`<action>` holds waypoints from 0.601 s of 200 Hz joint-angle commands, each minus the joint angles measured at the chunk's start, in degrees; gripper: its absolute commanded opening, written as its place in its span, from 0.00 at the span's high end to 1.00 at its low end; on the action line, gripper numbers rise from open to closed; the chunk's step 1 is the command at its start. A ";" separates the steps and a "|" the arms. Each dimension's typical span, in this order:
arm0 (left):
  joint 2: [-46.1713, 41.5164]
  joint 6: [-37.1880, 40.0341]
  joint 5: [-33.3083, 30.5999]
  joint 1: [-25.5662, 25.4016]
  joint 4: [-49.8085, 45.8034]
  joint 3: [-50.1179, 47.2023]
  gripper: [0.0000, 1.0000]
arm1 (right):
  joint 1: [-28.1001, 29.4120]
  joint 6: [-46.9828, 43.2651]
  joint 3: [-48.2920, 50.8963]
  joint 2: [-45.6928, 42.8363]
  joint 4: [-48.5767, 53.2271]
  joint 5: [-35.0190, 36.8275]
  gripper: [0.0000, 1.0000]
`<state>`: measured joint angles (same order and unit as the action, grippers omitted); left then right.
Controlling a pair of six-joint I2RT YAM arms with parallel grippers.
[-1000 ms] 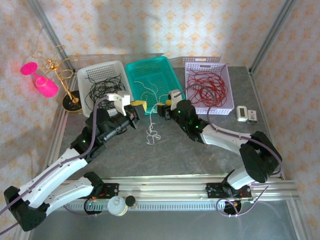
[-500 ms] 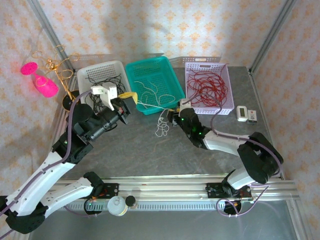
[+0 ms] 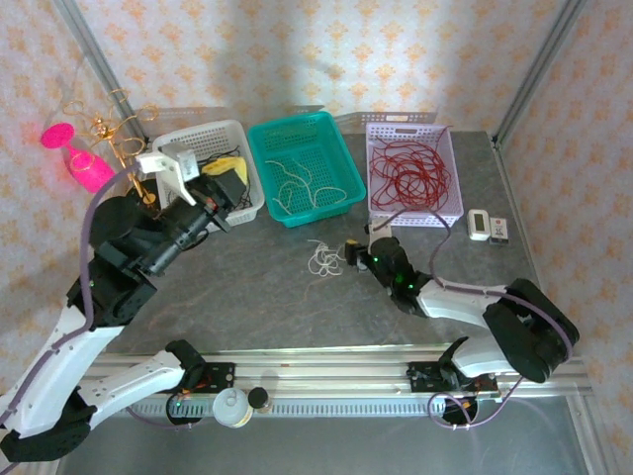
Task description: Untangle the cables
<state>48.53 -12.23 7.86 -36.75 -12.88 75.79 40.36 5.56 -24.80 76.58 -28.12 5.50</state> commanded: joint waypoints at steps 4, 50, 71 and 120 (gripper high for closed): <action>1.74 1.95 0.06 -0.32 2.16 2.50 1.00 | 0.60 -5.22 2.87 -5.37 0.43 2.89 0.34; 4.26 -1.39 -0.98 -0.34 3.39 -3.26 1.00 | 0.51 -1.86 5.20 -13.77 1.02 2.64 0.39; 4.55 -3.93 -3.07 -0.29 3.90 -9.07 1.00 | -1.36 3.95 2.04 -13.91 7.09 2.80 0.42; 2.89 -7.35 -5.12 -0.34 6.10 -18.01 1.00 | -3.77 8.95 -7.46 -3.89 18.68 -9.86 0.34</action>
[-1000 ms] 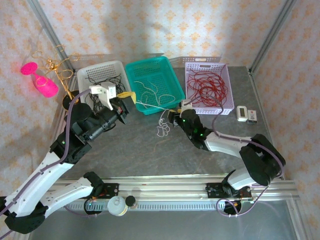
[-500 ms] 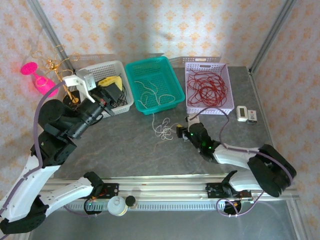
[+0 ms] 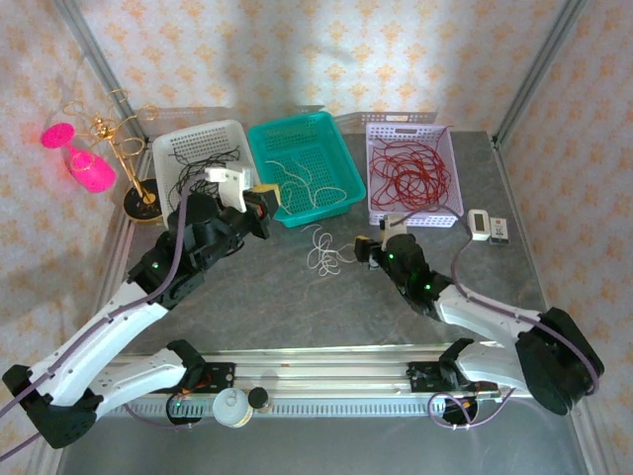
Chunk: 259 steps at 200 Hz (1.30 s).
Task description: Untangle the cables
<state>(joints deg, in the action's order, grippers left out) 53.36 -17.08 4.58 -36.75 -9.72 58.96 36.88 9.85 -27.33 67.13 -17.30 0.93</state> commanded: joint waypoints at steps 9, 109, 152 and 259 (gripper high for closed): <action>-1.88 -2.52 -1.94 -0.29 2.80 -1.55 1.00 | -0.37 6.23 -6.14 8.11 8.33 -5.18 0.34; -1.16 -2.69 -1.33 -0.27 1.94 -3.06 1.00 | -1.10 12.40 -9.89 23.43 5.10 -2.60 0.50; -0.46 -2.69 -0.98 -0.34 2.32 -3.14 1.00 | -2.41 13.04 -10.38 26.10 4.09 -2.64 0.51; 0.36 -2.24 -1.12 -0.30 2.82 -3.16 0.99 | -2.68 7.59 -13.61 27.05 1.04 -7.30 0.98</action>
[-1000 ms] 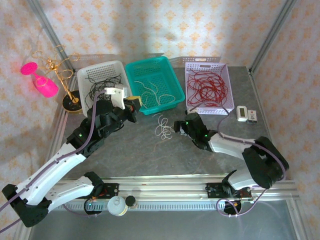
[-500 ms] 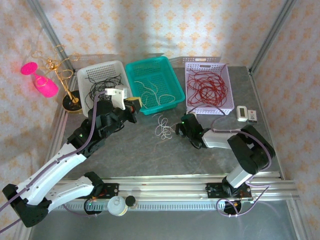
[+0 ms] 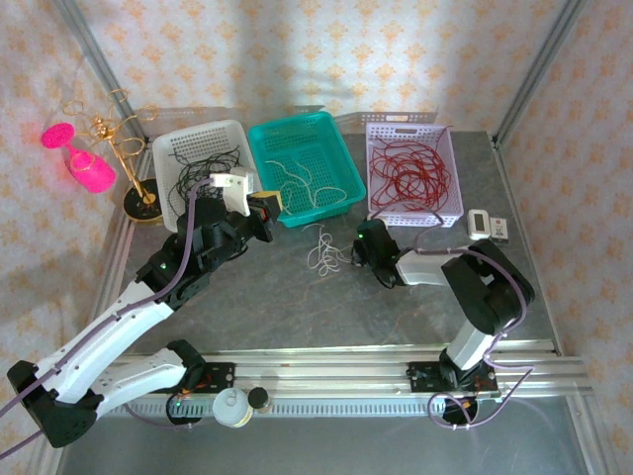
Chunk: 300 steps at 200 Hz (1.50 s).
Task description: Untangle the cables
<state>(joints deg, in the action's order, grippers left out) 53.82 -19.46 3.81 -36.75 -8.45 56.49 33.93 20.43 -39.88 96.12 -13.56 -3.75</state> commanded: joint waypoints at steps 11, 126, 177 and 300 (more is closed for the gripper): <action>0.10 0.28 -0.35 -0.34 1.67 -0.96 0.98 | 0.29 -4.36 -0.58 -4.87 -2.13 -2.80 1.00; 11.36 15.37 16.46 -0.30 9.22 -0.89 0.52 | 0.50 -27.34 -5.24 -36.09 9.90 -19.16 1.00; 19.68 19.80 22.05 -0.34 10.73 2.61 0.49 | 0.43 -33.39 -5.64 -40.12 8.22 -26.79 1.00; 27.85 18.06 26.58 -0.34 13.52 6.24 1.00 | 0.55 -32.42 -4.90 -41.70 6.00 -28.26 1.00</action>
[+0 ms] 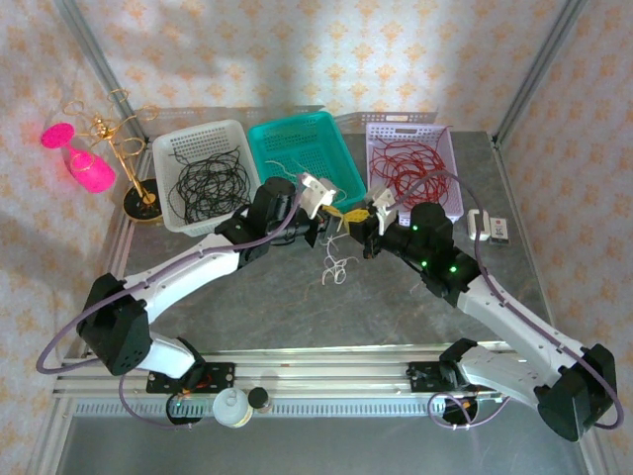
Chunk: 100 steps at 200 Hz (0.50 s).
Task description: Untangle the cables
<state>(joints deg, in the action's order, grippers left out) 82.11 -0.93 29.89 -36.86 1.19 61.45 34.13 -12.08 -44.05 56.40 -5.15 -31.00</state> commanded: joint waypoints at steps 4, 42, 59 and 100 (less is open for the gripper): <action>-0.67 -0.85 0.09 -0.28 4.66 0.94 1.00 | 0.35 0.24 -0.50 -2.15 -2.85 -0.98 1.00; -4.20 -3.43 -5.30 -0.31 10.49 -2.46 1.00 | 0.41 2.02 1.29 -3.81 -5.98 3.16 1.00; -5.91 -4.50 -8.94 -0.29 12.06 -3.37 1.00 | 0.44 2.99 2.46 -4.74 -6.92 7.20 0.83; -8.50 -6.74 -10.36 -0.48 13.11 -3.04 1.00 | 1.00 15.22 10.87 -6.02 -22.75 5.13 0.48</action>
<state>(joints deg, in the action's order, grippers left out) 75.50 -5.56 21.91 -37.10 10.61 58.00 34.33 -5.74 -38.04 51.00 -14.79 -24.86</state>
